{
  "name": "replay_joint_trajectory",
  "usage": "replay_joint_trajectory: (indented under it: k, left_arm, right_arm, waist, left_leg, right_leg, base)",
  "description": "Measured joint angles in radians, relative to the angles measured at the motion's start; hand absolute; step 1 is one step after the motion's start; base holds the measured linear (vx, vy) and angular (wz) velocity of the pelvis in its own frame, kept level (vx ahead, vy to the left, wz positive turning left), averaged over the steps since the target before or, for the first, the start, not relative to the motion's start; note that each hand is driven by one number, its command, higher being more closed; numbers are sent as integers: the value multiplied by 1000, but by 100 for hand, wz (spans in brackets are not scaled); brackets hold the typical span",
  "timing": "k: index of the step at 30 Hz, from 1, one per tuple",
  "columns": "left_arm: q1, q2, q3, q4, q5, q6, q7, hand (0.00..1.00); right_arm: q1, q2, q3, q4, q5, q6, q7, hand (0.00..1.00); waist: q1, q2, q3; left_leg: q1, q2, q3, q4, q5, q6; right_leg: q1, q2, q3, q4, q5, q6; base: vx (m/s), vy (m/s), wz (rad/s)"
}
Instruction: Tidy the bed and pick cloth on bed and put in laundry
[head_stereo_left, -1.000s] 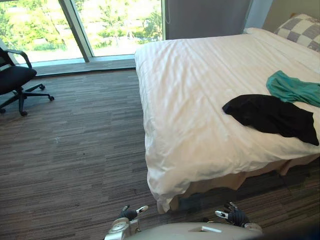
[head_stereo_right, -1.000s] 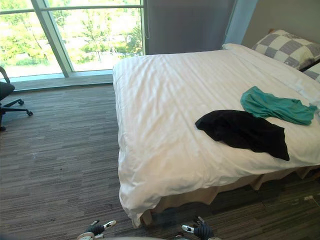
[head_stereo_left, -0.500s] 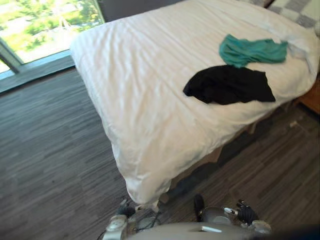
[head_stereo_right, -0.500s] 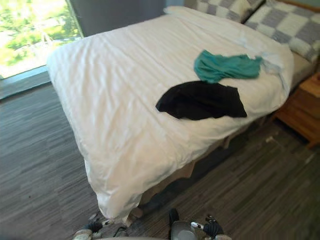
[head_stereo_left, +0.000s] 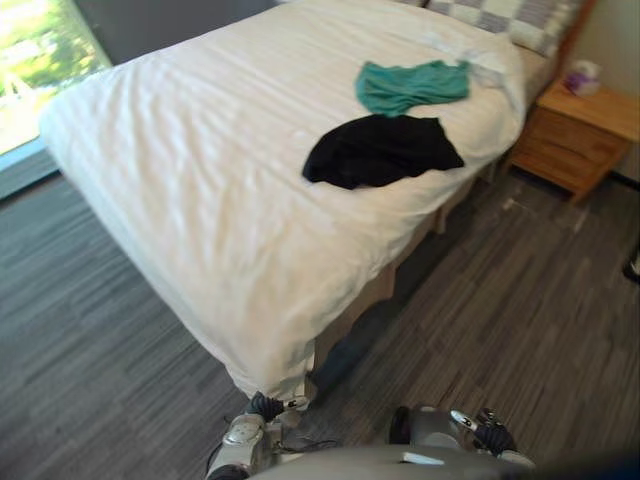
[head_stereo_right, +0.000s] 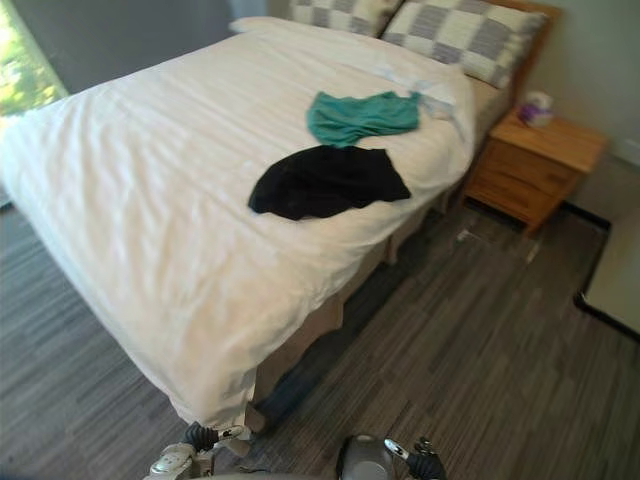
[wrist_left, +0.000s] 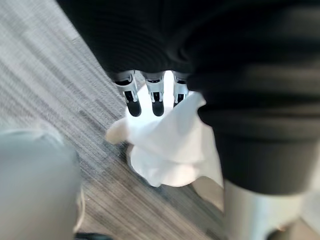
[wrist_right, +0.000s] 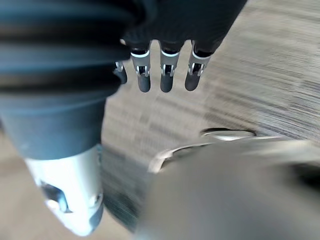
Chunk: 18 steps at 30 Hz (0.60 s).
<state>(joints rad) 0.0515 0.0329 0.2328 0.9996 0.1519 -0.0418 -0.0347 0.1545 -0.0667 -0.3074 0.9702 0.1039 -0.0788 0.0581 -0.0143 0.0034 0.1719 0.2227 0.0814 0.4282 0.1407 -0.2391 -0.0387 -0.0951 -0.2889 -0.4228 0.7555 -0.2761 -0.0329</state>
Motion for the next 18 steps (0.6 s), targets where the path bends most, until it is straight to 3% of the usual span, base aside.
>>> replay_joint_trajectory:
  k: [1,2,3,4,6,7,10,13,16,17,18]
  left_arm:
    - [-5,19,11,-2,-7,-8,2,0]
    - [-6,22,10,10,-2,-7,5,0]
    - [9,35,-10,13,-1,-19,14,0]
    - [13,40,-24,16,0,-21,17,0]
    - [13,49,-61,23,5,-24,22,0]
    - [14,55,-86,44,23,-25,33,0]
    - [13,71,-157,43,29,-35,40,0]
    - [19,84,-179,44,35,-61,38,0]
    - [44,89,-184,45,15,-81,37,0]
    - [51,82,-185,45,-4,-82,37,0]
    - [53,79,-185,45,-15,-82,36,0]
  right_arm:
    - [1,17,3,13,-11,4,0,0]
    - [2,10,6,12,-13,5,0,0]
    - [-25,3,15,16,-21,6,-3,0]
    - [-41,-1,19,25,-22,5,-2,0]
    - [-78,-14,44,47,-30,7,-1,0]
    - [-88,-17,58,56,-31,12,0,0]
    - [-76,-13,65,52,-25,20,8,0]
    - [-76,-12,85,52,13,23,3,0]
    - [-110,-32,84,92,28,55,0,0]
    - [-116,-34,84,98,18,71,3,0]
    - [-116,-38,84,98,5,74,8,0]
  waist:
    - [18,-29,-3]
    - [26,-23,-6]
    - [44,-14,-22]
    - [40,-10,-21]
    - [34,23,-20]
    - [29,39,-26]
    - [29,32,-19]
    - [33,24,-8]
    - [34,27,6]
    - [37,39,5]
    - [38,44,4]
  left_leg:
    - [-15,-7,32,70,-5,-2]
    - [-40,18,36,128,-12,7]
    - [-105,3,-16,139,-60,12]
    - [-117,-9,-27,98,-33,22]
    - [-158,6,4,47,58,45]
    - [-152,18,28,31,73,38]
    - [-135,30,59,21,78,37]
    - [-139,42,74,62,72,29]
    - [-154,15,-155,120,73,30]
    - [-152,3,-237,122,69,25]
    - [-150,0,-261,123,66,20]
  right_leg:
    - [13,-6,-36,-31,-14,33]
    - [37,19,-52,-84,-2,19]
    - [110,97,8,-327,36,15]
    - [129,118,13,-398,53,34]
    - [153,178,-3,-544,86,41]
    - [182,196,-9,-623,121,51]
    - [234,234,6,-757,201,53]
    - [241,253,62,-812,236,42]
    - [217,256,169,-800,254,41]
    - [202,258,216,-798,259,39]
    - [196,260,232,-799,264,41]
  base:
    - [7,-169,-78]
    - [-126,-171,-163]
    - [-173,-113,-139]
    - [-191,-94,-142]
    - [-151,-56,-92]
    - [-173,-38,-63]
    - [-143,-8,-26]
    - [-92,13,-45]
    - [-38,-13,-95]
    - [-22,19,-111]
    - [-22,50,-105]
